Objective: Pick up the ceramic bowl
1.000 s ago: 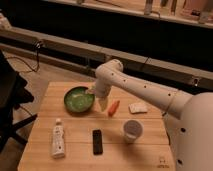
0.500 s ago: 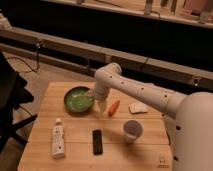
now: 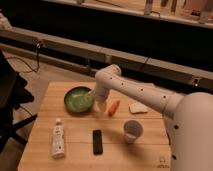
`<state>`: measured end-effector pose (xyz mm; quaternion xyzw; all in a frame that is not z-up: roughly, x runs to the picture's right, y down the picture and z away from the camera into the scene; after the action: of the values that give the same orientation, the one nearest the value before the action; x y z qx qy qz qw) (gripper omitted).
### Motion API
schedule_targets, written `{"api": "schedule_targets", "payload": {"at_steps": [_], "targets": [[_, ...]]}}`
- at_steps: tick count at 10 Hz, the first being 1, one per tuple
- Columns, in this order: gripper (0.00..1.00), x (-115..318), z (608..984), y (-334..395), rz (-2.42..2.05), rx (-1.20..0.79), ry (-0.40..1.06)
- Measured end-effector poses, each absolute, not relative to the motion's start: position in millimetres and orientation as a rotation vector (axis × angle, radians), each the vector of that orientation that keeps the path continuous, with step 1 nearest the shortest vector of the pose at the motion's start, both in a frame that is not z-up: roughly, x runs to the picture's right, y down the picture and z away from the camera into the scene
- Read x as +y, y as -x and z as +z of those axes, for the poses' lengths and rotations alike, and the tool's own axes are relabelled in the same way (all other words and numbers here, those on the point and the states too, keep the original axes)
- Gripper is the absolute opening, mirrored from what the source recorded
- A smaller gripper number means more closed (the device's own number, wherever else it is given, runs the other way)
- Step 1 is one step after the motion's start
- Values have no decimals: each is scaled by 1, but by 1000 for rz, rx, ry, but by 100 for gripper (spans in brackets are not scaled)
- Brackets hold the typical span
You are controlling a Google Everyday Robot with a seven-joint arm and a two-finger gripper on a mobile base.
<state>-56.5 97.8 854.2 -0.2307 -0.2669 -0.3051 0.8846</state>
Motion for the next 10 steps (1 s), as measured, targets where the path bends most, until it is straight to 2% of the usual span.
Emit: {"api": "schedule_targets", "payload": {"at_steps": [10], "targets": [[80, 113, 874, 69, -654, -582, 488]]}}
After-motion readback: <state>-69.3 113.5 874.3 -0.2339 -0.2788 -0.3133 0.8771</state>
